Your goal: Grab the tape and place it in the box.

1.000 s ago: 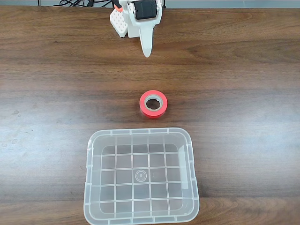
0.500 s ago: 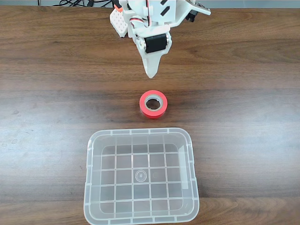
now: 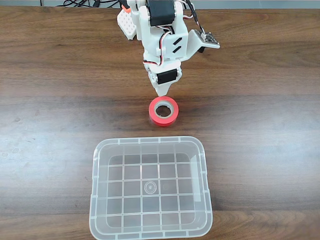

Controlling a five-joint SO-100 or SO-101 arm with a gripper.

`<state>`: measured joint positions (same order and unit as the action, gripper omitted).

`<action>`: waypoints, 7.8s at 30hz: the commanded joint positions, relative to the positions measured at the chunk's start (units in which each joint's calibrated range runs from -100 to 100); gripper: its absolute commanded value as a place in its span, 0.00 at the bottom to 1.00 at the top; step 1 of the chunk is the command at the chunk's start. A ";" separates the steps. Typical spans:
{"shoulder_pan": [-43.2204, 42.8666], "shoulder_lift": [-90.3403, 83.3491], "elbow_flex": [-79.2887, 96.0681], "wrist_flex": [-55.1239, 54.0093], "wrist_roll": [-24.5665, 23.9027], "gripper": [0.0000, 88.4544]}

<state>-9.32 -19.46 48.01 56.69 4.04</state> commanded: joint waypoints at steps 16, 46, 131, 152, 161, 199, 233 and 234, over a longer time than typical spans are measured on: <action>0.90 0.24 2.84 -0.96 -0.09 0.18; 0.83 7.88 3.37 -5.50 0.23 0.02; 7.78 53.66 -99.13 22.84 0.23 0.18; 8.73 39.58 -99.13 40.57 -0.25 0.02; 8.95 23.41 -91.77 43.31 0.23 0.02; 5.95 -79.89 49.62 7.52 -4.15 0.01; 6.24 -79.33 49.53 8.80 -5.94 0.02; 6.24 -79.33 49.53 8.80 -5.94 0.02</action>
<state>-3.46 -98.07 98.29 65.42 -1.49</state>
